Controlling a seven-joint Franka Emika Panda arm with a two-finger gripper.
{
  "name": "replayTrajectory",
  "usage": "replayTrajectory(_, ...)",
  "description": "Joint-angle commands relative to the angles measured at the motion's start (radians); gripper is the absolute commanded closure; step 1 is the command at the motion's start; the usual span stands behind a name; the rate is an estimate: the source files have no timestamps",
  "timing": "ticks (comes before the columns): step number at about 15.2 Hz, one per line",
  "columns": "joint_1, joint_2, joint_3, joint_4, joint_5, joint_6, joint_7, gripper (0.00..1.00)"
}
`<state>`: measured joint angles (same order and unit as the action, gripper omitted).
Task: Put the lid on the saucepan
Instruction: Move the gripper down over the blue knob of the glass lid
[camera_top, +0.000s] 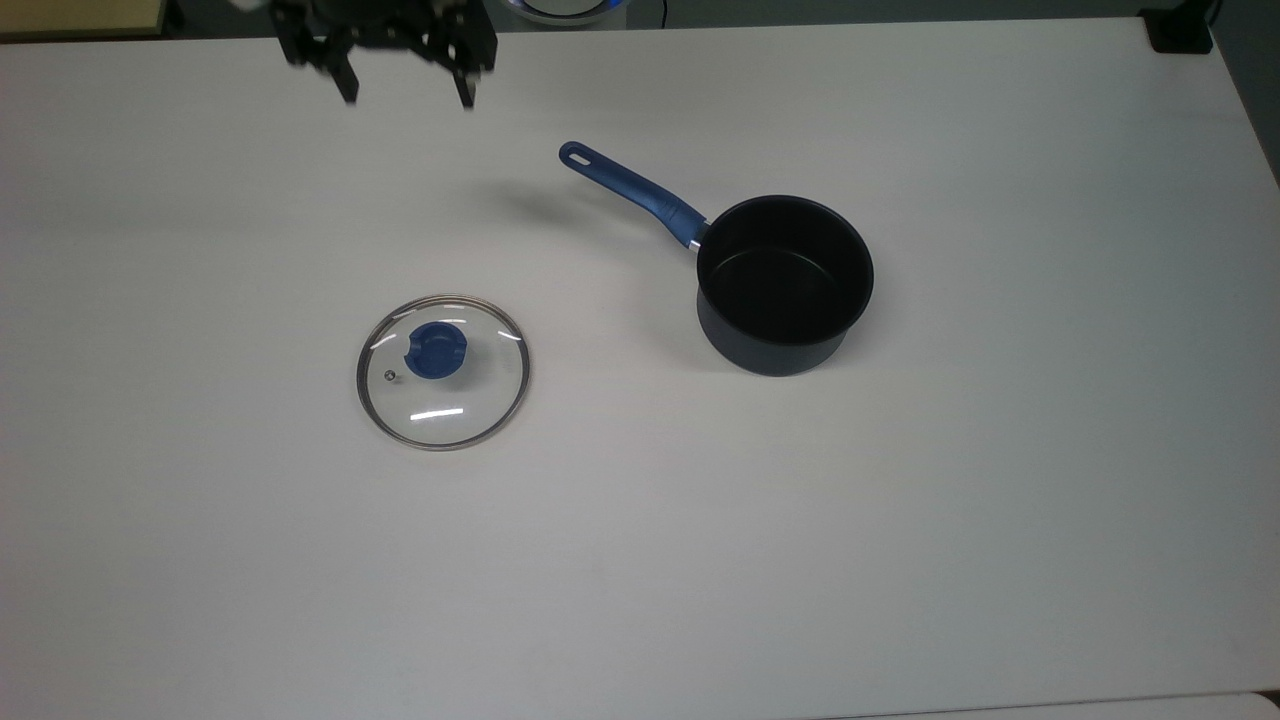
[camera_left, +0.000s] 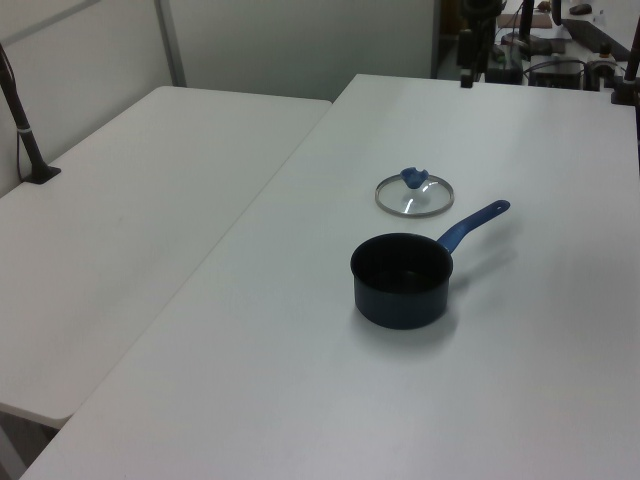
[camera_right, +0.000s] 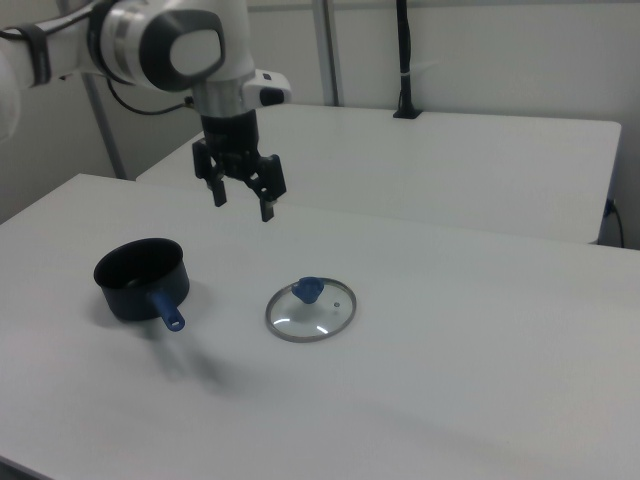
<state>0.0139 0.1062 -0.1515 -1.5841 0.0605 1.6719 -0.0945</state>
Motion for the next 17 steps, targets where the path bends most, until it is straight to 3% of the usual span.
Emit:
replayTrajectory(1,-0.006,0.090,0.000,-0.002,0.019,0.126,0.005,0.00)
replayTrajectory(7,-0.002,0.263,-0.003,0.001,-0.027,0.245,0.012,0.00)
replayTrajectory(12,0.004,0.414,-0.005,0.110,-0.047,0.269,0.148,0.00)
replayTrajectory(17,0.001,0.457,-0.008,0.131,-0.047,0.311,0.148,0.00)
